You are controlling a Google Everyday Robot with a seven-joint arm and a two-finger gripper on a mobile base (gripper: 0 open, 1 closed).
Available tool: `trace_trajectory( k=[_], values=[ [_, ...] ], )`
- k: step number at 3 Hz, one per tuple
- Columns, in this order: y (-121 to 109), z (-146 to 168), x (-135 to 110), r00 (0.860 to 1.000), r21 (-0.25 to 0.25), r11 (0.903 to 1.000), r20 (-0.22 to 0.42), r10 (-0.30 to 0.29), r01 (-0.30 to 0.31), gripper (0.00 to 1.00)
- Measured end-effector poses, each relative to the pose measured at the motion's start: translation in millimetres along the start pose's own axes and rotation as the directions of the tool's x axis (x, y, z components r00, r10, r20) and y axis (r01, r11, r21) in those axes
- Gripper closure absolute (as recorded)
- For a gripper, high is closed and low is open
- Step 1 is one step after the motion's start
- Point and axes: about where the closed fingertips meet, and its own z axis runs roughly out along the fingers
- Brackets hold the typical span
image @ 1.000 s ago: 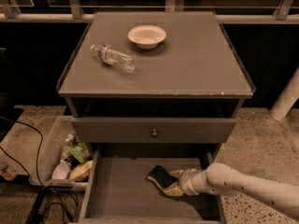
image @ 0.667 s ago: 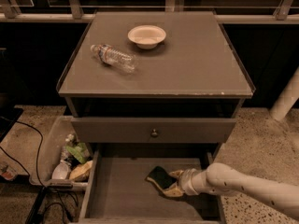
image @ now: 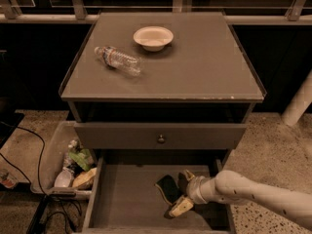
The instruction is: Place sponge into middle drawer
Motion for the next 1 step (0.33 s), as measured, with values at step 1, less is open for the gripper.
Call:
trace_trajectory(
  k=[1],
  values=[
    [0.0, 0.0, 0.0, 1.000, 0.000, 1.0000, 0.000, 0.000, 0.000, 0.00]
  ],
)
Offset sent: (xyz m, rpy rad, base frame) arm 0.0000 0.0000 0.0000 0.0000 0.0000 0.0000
